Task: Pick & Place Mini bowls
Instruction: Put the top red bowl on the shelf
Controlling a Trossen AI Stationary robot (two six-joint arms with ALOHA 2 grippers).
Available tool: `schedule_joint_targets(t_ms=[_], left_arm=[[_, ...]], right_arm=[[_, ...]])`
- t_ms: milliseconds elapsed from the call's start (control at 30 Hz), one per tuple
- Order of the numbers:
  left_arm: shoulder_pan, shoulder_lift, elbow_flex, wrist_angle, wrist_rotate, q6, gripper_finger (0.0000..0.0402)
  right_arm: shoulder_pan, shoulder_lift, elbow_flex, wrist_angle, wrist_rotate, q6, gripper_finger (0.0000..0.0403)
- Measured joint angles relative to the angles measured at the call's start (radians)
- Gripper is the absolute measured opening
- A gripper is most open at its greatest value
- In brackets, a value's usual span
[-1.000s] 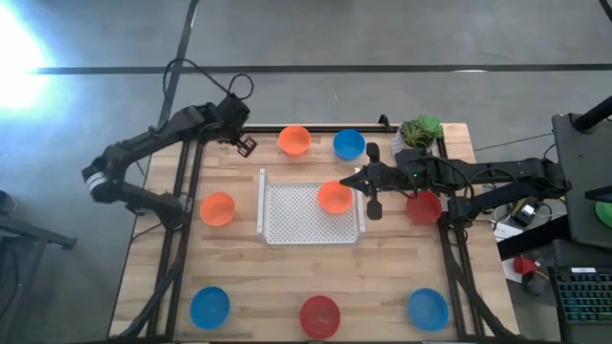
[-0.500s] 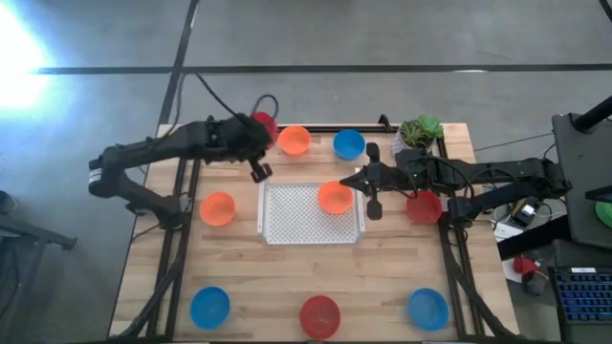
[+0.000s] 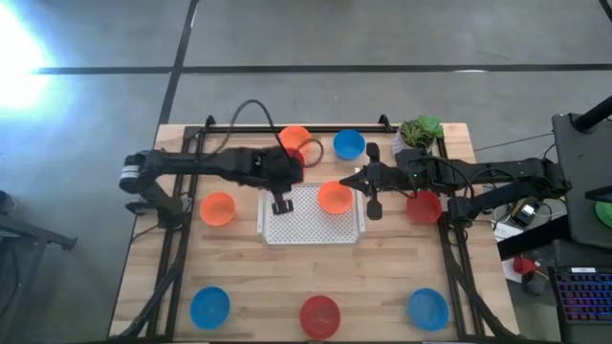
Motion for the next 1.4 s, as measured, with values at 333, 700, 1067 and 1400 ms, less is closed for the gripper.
schedule_joint_targets(t_ms=[333, 700, 1067, 1400], left_arm=[[-0.036, 0.136, -0.002, 0.052, 0.106, 0.037, 0.0000], [-0.034, 0.193, -0.054, 0.135, 0.125, 0.047, 0.0000], [-0.031, 0.193, -0.172, 0.240, 0.128, 0.046, 0.0000], [-0.012, 0.193, -0.220, 0.262, 0.128, 0.017, 0.0000]], right_arm=[[0.000, 0.000, 0.000, 0.000, 0.000, 0.000, 0.0008], [0.000, 0.000, 0.000, -0.028, 0.000, 0.002, 0.0008], [0.000, 0.000, 0.000, -0.023, 0.000, -0.001, 0.0008], [0.000, 0.000, 0.000, -0.022, 0.000, -0.001, 0.0008]])
